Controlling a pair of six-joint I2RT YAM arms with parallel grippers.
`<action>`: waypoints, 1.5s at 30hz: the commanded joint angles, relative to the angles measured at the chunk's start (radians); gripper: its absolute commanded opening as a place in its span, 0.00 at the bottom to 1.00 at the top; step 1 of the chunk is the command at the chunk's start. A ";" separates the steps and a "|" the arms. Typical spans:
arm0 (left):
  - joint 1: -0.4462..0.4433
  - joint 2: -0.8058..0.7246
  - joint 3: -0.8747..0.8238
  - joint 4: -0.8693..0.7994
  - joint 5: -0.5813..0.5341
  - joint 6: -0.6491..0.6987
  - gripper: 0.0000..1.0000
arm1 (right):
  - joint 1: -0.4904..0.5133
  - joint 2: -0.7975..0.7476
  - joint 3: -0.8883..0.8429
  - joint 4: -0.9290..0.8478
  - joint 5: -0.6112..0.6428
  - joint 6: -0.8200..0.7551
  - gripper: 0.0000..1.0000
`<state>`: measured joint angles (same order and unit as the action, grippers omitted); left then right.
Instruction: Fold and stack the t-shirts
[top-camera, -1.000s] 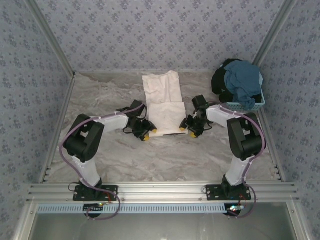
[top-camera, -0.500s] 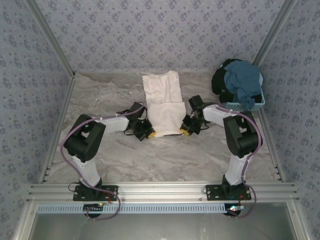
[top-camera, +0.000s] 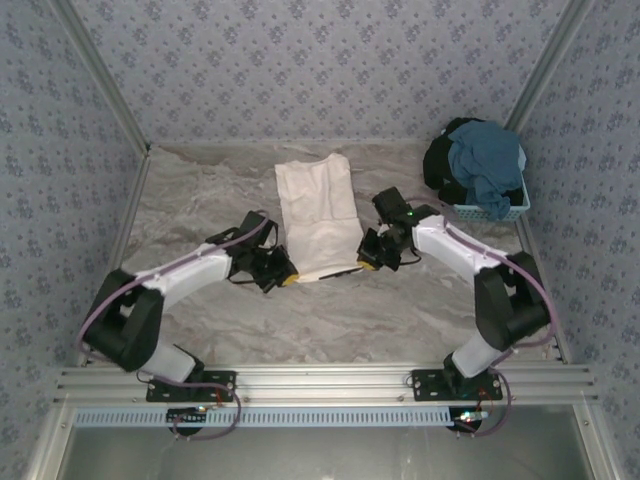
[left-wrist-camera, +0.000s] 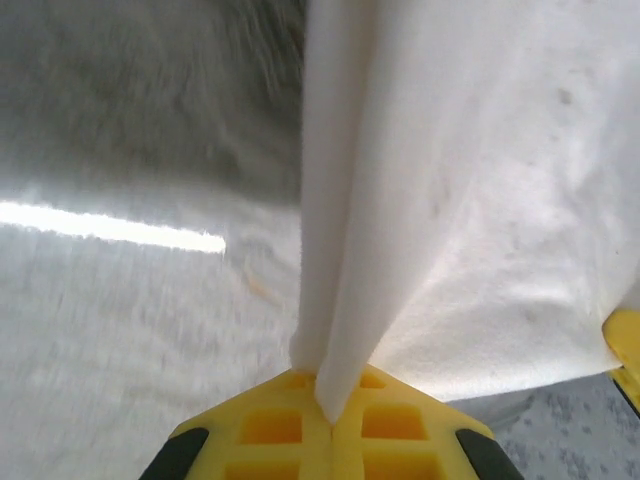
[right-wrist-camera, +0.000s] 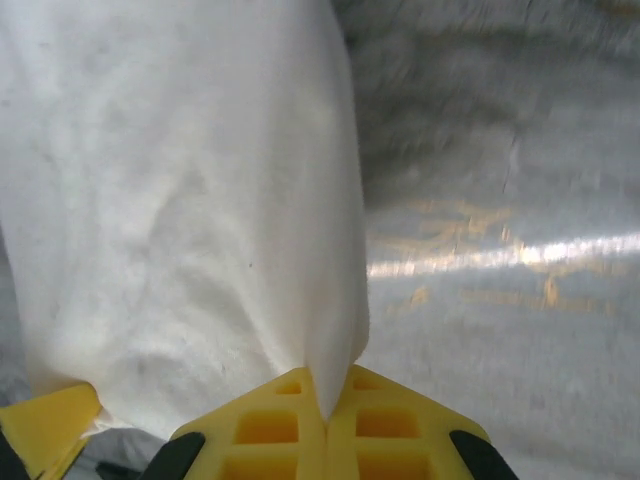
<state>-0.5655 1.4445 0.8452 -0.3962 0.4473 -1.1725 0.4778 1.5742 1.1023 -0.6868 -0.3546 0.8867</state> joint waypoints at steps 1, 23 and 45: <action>-0.006 -0.132 -0.036 -0.161 0.048 0.023 0.00 | 0.037 -0.075 -0.011 -0.157 -0.001 0.002 0.00; 0.000 -0.458 0.049 -0.249 -0.135 -0.250 0.00 | 0.069 -0.090 0.321 -0.343 -0.138 0.158 0.00; 0.299 0.350 0.546 -0.110 0.000 -0.060 0.00 | -0.137 0.620 0.864 0.003 -0.224 0.231 0.02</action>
<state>-0.2985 1.6943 1.3075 -0.5037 0.4210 -1.2736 0.3573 2.0956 1.8805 -0.7776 -0.5510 1.0855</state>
